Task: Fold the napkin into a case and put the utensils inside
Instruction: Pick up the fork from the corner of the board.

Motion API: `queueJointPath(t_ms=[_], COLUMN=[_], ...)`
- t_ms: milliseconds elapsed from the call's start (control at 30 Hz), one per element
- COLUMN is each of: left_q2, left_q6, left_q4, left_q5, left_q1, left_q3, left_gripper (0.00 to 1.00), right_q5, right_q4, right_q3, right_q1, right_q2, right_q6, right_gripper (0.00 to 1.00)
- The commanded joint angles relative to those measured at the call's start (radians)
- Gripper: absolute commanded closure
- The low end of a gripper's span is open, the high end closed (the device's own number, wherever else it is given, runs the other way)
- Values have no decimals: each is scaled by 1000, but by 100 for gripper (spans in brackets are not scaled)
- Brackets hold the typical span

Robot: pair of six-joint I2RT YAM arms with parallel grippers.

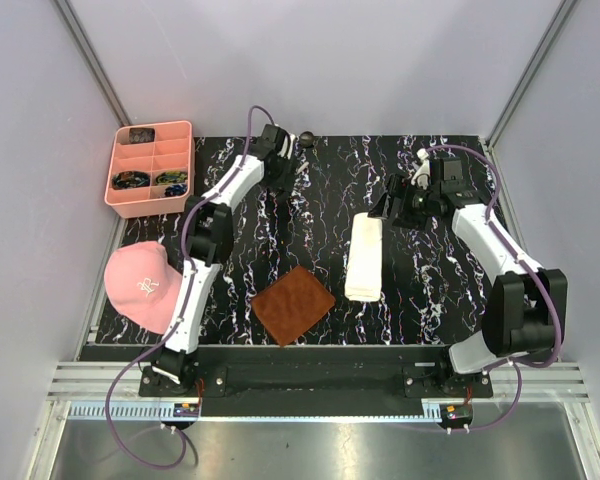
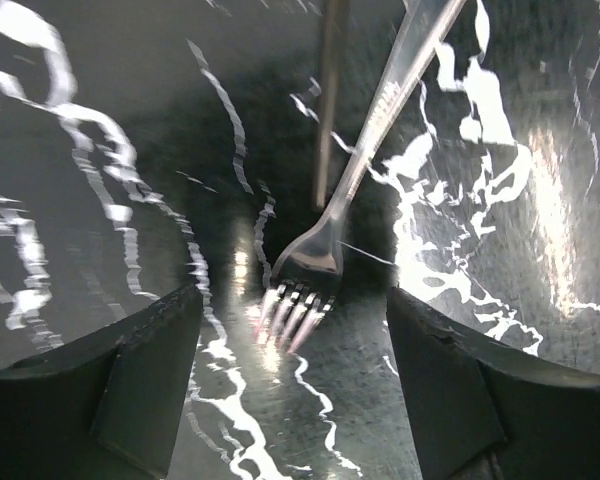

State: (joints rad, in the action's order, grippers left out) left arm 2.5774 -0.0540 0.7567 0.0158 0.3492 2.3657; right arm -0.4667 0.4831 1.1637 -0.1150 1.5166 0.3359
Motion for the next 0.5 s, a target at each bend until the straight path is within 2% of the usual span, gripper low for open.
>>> queueJointPath(t_ms=[0,267,367,400,467], left_q2=[23,46,58,59,58], left_q6=[-4,20,28,28,28], left_q4=[41,82,101,104,105], left_q5=[-59,-19,-19,-19,-14], left_q1=[7,30,33,33,31], left_q3=[70,102,122,125,122], left_gripper=[27,46,57,66,74], right_q5=[-10,-18,-26,-27,-24], right_q4=[-38,-43,-44,-44,-44], right_q3=[-28,-33,-32,-32,-38], right_q1=[2,2,2,3,2], right_q2=[-67,-73,-79,-81,-87], right_q6=[-9,-5,-1,2,3], right_gripper=[10,8,8,8,8])
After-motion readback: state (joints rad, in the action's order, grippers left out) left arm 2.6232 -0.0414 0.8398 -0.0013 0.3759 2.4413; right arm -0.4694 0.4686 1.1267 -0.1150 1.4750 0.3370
